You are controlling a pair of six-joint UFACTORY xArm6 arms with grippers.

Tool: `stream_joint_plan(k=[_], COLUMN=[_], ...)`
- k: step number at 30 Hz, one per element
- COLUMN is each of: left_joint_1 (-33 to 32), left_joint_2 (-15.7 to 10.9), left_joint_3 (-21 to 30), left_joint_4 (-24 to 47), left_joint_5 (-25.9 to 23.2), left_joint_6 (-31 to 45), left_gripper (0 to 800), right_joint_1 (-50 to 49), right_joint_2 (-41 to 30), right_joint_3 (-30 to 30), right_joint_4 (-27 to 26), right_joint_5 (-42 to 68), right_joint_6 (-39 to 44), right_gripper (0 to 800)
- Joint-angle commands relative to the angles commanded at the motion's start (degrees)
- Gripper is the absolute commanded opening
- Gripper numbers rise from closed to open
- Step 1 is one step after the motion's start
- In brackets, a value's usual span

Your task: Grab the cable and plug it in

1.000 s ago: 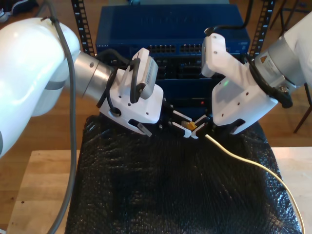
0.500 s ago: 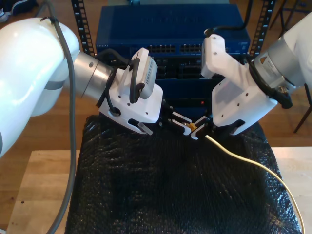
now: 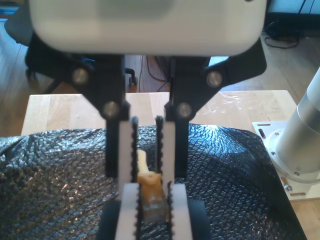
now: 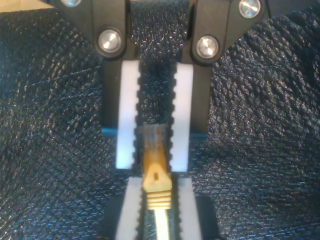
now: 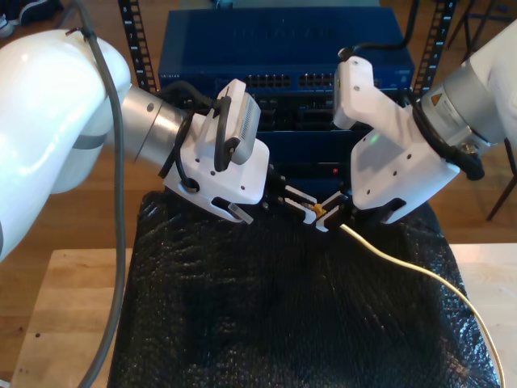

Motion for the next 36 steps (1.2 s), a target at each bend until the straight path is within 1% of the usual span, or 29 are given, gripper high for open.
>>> stream_joint_plan(k=[2, 4, 6, 9, 12, 18, 21, 23, 26, 30, 36], left_joint_1=[0.0, 0.0, 0.0, 0.09, 1.32, 3.52, 4.57, 5.19, 5.71, 6.59, 7.91], left_joint_2=[0.0, -0.09, -0.09, -0.09, 0.09, 0.26, 0.44, 0.7, 0.79, 0.79, 0.88], left_joint_3=[-0.09, -0.09, -0.26, -0.62, -0.79, -0.88, -0.97, -1.05, -1.05, -1.05, -1.05], left_joint_4=[0.0, 0.0, 0.0, 0.0, -0.09, -1.67, -3.69, -4.57, -4.66, -4.75, -6.15], left_joint_5=[0.0, 0.0, -0.09, -0.09, -0.09, 0.09, 1.76, 2.81, 3.25, 4.31, 5.63], left_joint_6=[0.0, 0.0, -0.18, -0.35, -0.79, -1.32, -1.67, -2.02, -2.9, -3.96, -5.1], left_gripper=[3, 3, 3, 3, 3, 3, 3, 3, 3, 3, 3], right_joint_1=[0.09, 0.0, 0.0, -0.09, -0.44, -3.69, -4.04, -4.04, -4.13, -4.13, -4.04], right_joint_2=[0.0, 0.0, 0.0, -0.09, -0.97, -3.52, -4.31, -4.84, -6.15, -8.44, -9.32], right_joint_3=[0.0, 0.0, 0.0, -0.18, -0.35, -0.44, -0.44, -0.44, -0.35, -0.18, -0.09], right_joint_4=[0.09, 0.09, 0.0, -0.09, -0.35, -0.35, -0.44, -0.44, -0.44, -0.35, -0.09], right_joint_5=[0.0, 0.0, 0.0, 0.0, 0.0, 0.09, 0.09, 0.09, 0.09, -0.09, -0.35], right_joint_6=[0.0, 0.0, 0.0, -0.18, -0.35, -2.46, -2.73, -3.6, -6.24, -8.44, -10.37], right_gripper=[393, 402, 437, 442, 543, 594, 651, 676, 753, 788, 784])
